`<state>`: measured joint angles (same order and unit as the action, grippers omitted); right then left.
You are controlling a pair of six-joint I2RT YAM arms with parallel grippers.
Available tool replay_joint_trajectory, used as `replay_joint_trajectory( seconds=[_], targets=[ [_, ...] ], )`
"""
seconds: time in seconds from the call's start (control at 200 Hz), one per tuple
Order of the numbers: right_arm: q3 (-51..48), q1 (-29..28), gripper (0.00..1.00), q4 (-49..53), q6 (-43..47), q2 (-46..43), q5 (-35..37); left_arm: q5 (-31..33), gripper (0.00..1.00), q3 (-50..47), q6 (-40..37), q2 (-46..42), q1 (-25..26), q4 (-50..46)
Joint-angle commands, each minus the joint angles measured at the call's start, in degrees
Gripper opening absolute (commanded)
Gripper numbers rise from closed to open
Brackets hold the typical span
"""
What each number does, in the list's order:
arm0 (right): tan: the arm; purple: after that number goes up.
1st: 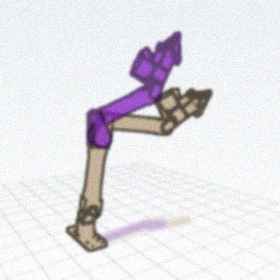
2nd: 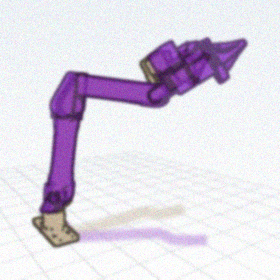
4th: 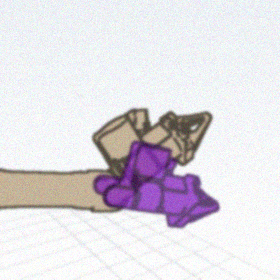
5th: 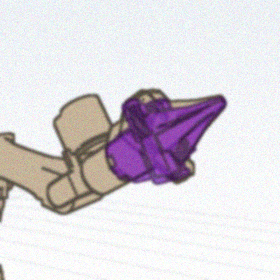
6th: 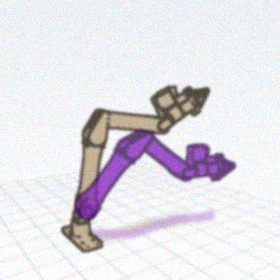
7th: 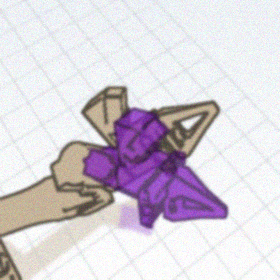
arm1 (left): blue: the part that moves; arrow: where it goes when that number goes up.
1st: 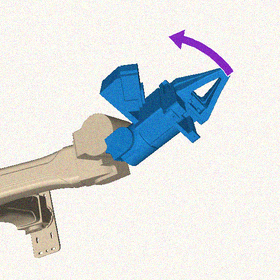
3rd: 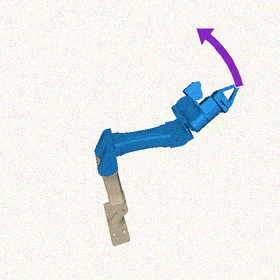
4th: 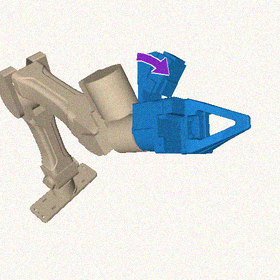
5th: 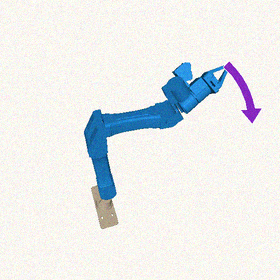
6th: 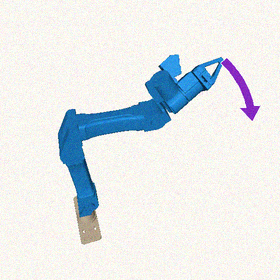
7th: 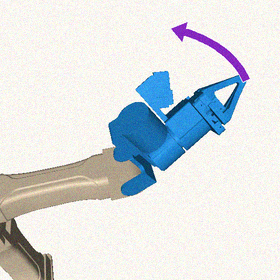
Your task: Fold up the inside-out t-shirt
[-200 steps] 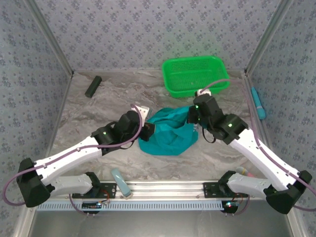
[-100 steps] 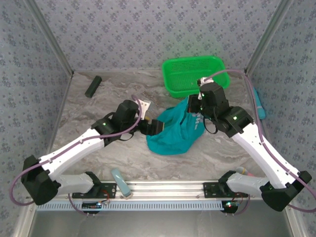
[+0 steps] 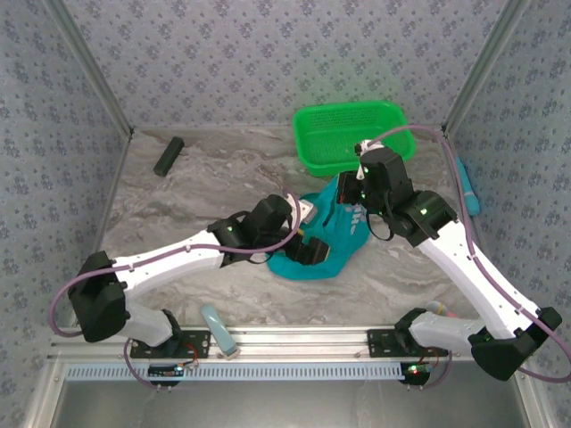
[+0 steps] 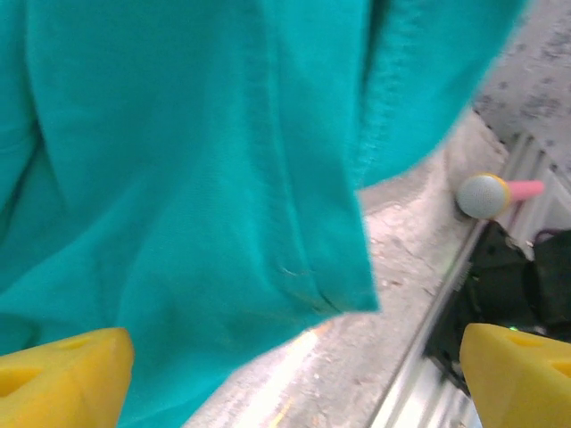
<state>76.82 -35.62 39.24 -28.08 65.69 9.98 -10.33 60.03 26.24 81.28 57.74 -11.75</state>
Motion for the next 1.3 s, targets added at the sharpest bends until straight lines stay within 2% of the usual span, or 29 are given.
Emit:
replay_joint_trajectory(
  seconds=[0.0, 0.145, 0.175, 0.225, 0.325, 0.435, 0.575, 0.65, 0.8, 0.91, 1.009, 1.139, 1.229, 1.294],
  targets=[
    [1.49, -0.16, 0.0, 0.65, -2.66, -0.29, 0.22, 6.76, 0.88, 1.04, 3.82, 1.58, 0.98, 2.63],
    [0.87, -1.26, 0.0, -0.05, -3.57, -0.28, 0.2, 7.11, 0.84, 2.42, 5.69, 4.07, 0.98, 3.13],
    [0.88, -1.41, 0.0, 0.12, -3.57, -0.21, 0.25, 6.55, 0.79, 2.57, 6.02, 4.36, 0.98, 3.35],
    [0.86, -1.6, 0.0, 0.32, -3.57, -0.13, 0.35, 6.45, 0.63, 2.49, 7.07, 4.53, 0.98, 3.55],
    [0.54, -1.5, 0.0, 0.79, -3.57, -0.13, 0.96, 6.25, 0.46, 1.85, 7.7, 3.84, 0.98, 3.33],
    [-0.25, -1.48, 0.0, 1.3, -3.31, 0.0, 2.39, 7.26, 0.17, 1.78, 7.26, 2.25, 0.95, 0.29],
    [-1.1, -1.26, 0.0, 3.08, -2.27, 1.47, 5.58, 6.91, 0.09, 0.14, 6.96, -1.74, 0.05, -3.52],
    [-2.08, -1.12, 0.0, 2.97, -1.47, 2.29, 6.75, 6.63, 0.0, -1.19, 7.32, -4.41, -1.67, -5.71],
    [-3.58, -0.86, 0.0, 1.52, -0.02, 5.0, 9.36, 7.0, 0.0, -3.71, 8.23, -9.05, -9.24, -9.18],
    [-0.88, 0.27, 0.0, -0.98, 1.93, 8.9, 11.18, 6.5, 0.0, 0.59, 3.37, -10.63, -15.14, -11.57],
    [6.06, 3.85, 0.0, -3.93, 3.92, 13.59, 10.15, 8.27, 0.0, 11.76, -4.19, -8.33, -20.32, -16.37],
    [23.77, 6.04, 0.0, -3.07, 7.58, 20.55, 9.31, 12.15, 0.0, 33.2, -14.17, -1.61, -26.8, -23.74],
    [34.28, 5.56, 0.0, -2.19, 9.24, 22.28, 8.08, 14.54, 0.0, 46.83, -18.3, 0.65, -27.29, -29.05],
    [39.19, 4.89, 0.0, -2.2, 10.33, 21.55, 6.7, 14.24, 0.0, 51.35, -18.1, 0.11, -26.59, -30.95]
  ],
)
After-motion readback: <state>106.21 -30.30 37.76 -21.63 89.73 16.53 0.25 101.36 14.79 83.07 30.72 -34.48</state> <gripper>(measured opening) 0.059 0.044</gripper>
